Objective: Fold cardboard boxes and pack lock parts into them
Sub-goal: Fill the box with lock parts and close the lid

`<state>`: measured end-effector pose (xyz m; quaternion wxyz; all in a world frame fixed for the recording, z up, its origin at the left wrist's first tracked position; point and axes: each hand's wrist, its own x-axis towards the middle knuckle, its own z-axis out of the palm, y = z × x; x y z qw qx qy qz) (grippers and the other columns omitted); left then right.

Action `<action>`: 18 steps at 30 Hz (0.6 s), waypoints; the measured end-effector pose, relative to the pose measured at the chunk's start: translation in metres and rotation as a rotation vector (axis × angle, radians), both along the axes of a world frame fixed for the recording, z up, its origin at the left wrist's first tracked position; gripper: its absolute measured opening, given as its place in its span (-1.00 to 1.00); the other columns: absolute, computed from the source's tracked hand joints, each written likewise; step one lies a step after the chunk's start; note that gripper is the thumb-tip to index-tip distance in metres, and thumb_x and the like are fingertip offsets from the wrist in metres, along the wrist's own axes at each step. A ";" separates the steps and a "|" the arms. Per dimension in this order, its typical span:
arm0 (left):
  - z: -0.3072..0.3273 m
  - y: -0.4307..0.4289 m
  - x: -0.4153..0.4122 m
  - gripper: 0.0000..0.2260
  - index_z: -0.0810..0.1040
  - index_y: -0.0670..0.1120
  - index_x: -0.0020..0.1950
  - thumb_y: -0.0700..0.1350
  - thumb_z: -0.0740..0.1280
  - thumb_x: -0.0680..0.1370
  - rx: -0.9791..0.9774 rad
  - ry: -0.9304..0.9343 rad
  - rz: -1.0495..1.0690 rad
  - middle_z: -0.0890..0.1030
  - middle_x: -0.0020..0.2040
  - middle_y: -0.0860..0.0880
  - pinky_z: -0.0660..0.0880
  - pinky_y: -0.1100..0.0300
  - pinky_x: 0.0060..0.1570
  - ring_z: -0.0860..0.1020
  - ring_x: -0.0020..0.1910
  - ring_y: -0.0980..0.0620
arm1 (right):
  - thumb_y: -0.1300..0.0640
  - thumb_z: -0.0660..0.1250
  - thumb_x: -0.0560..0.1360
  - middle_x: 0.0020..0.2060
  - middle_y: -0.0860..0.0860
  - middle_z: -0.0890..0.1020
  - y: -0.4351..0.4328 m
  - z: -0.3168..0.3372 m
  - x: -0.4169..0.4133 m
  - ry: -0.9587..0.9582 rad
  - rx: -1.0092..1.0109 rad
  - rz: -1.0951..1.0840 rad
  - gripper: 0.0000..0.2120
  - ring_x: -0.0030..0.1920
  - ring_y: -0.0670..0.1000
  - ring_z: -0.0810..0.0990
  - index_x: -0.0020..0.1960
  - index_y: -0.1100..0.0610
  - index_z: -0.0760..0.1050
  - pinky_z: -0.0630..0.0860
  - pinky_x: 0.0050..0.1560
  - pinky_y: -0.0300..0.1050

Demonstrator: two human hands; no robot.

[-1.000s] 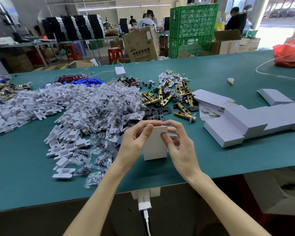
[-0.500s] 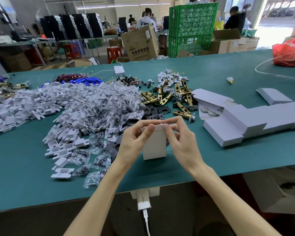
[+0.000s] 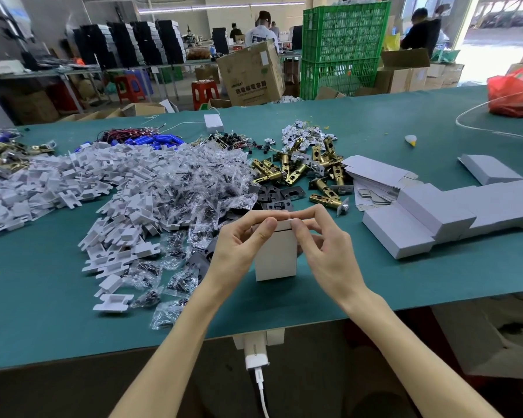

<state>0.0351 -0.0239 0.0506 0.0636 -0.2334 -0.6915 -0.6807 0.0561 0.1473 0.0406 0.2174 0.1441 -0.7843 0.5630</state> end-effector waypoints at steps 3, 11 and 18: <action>0.001 -0.001 0.002 -0.79 0.68 -0.19 0.23 -0.16 0.31 0.68 -0.010 0.001 -0.004 0.73 0.14 -0.08 0.50 0.36 -0.04 0.65 0.09 0.04 | -0.03 0.26 0.68 -0.13 -0.17 0.69 0.000 -0.001 -0.001 0.006 0.004 0.011 -0.91 -0.28 -0.06 0.68 0.03 -0.22 0.44 0.55 -0.33 -0.22; -0.002 -0.005 -0.002 -0.75 0.62 -0.22 0.29 -0.16 0.32 0.66 -0.053 0.021 -0.062 0.70 0.23 -0.09 0.58 0.19 0.10 0.66 0.22 -0.05 | -0.08 0.17 0.70 -0.13 -0.07 0.68 0.004 -0.004 0.000 0.004 0.063 0.040 -0.87 -0.19 0.03 0.69 0.10 -0.05 0.43 0.62 -0.26 0.09; -0.004 -0.006 -0.003 -0.76 0.60 -0.24 0.31 -0.21 0.30 0.68 -0.062 0.033 -0.061 0.69 0.25 -0.11 0.58 0.09 0.22 0.63 0.29 -0.08 | -0.07 0.21 0.69 -0.10 -0.07 0.67 0.003 -0.003 0.000 0.017 0.051 0.021 -0.92 -0.24 0.05 0.69 0.09 -0.10 0.44 0.58 -0.31 0.18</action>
